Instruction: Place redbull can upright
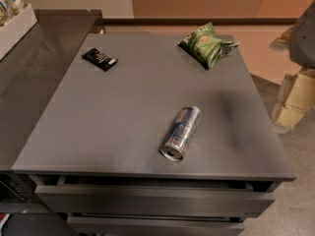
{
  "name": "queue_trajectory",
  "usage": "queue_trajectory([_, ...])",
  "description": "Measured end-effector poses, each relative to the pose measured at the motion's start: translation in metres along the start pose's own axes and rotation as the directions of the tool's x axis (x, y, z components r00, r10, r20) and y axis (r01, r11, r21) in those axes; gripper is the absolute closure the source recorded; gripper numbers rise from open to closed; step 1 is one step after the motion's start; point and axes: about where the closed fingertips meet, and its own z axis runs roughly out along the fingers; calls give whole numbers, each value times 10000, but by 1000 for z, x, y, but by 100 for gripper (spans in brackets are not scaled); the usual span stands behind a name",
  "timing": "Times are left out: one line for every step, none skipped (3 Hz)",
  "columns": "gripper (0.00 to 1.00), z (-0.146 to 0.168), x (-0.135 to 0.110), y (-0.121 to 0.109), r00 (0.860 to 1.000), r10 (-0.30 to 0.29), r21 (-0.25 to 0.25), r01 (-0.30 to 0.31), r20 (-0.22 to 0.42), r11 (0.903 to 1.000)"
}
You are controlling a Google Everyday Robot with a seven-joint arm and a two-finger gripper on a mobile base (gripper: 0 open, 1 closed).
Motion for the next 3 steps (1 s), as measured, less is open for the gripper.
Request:
queue_trajectory([0, 0, 0, 0, 10000, 0, 2, 0, 1, 10000])
queue_trajectory([0, 3, -7, 1, 9989, -459, 53, 458, 73, 9989])
queue_trajectory([0, 13, -29, 10, 9827, -1809, -58, 1813, 384, 9834])
